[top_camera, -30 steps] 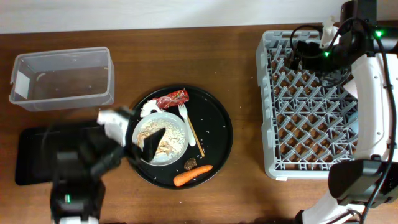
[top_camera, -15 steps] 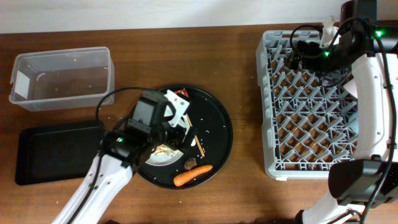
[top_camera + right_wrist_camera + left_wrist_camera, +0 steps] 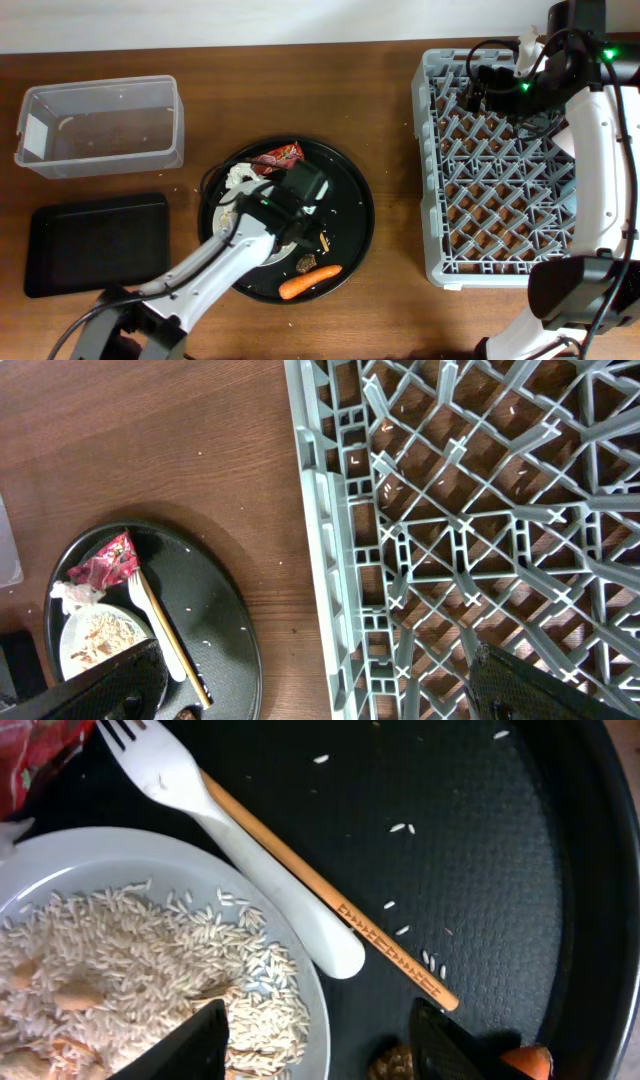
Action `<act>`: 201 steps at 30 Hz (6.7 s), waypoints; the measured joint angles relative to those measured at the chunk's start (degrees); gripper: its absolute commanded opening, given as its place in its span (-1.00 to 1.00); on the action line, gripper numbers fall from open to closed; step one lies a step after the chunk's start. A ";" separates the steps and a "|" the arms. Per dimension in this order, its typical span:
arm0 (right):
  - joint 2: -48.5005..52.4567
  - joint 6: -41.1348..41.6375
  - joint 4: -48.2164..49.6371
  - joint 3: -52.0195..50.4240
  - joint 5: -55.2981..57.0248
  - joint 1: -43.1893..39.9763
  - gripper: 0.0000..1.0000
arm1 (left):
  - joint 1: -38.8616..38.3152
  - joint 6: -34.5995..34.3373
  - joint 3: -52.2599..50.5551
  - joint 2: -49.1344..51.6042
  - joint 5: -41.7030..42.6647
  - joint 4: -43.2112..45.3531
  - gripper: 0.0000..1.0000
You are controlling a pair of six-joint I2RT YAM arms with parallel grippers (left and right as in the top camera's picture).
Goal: Sort waste into correct bins and load items into the dishwasher rack
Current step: 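Reach the left gripper to the rice plate and grasp its rim, then lift the rice plate with the left gripper over the black tray, then tilt the plate with the left gripper to dump rice onto the black tray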
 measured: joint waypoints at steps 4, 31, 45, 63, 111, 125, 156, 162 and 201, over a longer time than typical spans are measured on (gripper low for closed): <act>0.00 -0.07 0.00 0.00 0.00 0.00 0.97 | -0.42 -2.45 0.00 3.76 -2.49 -0.22 0.08; -0.02 -0.02 0.00 0.00 0.00 0.00 0.97 | -0.42 -3.28 0.52 10.64 -2.01 -1.03 -0.36; 0.00 -0.04 0.00 0.00 0.00 0.00 0.97 | -0.66 -3.52 0.96 10.95 -3.06 -2.14 -0.68; 0.00 -0.04 0.00 0.00 0.00 0.00 0.97 | -0.74 -3.50 3.69 11.02 -5.25 -4.96 -1.00; 0.00 -0.02 0.00 0.00 0.00 0.00 0.97 | 0.98 -8.85 12.28 -2.32 -12.24 -20.17 -1.00; 0.00 -0.02 0.00 0.00 0.00 0.00 0.97 | 16.90 -10.32 12.31 -3.28 -12.33 -18.18 -1.00; 0.00 -0.04 0.00 0.00 0.00 0.00 0.97 | 62.03 -17.38 11.78 -3.63 18.62 -10.01 -1.00; 0.00 -0.02 0.00 0.00 0.00 0.00 0.97 | 66.95 -16.04 11.54 -3.63 30.49 -9.46 -0.99; 0.00 -0.04 0.00 0.00 0.00 0.00 0.97 | 91.49 -10.47 11.41 -3.65 75.76 -17.97 -1.00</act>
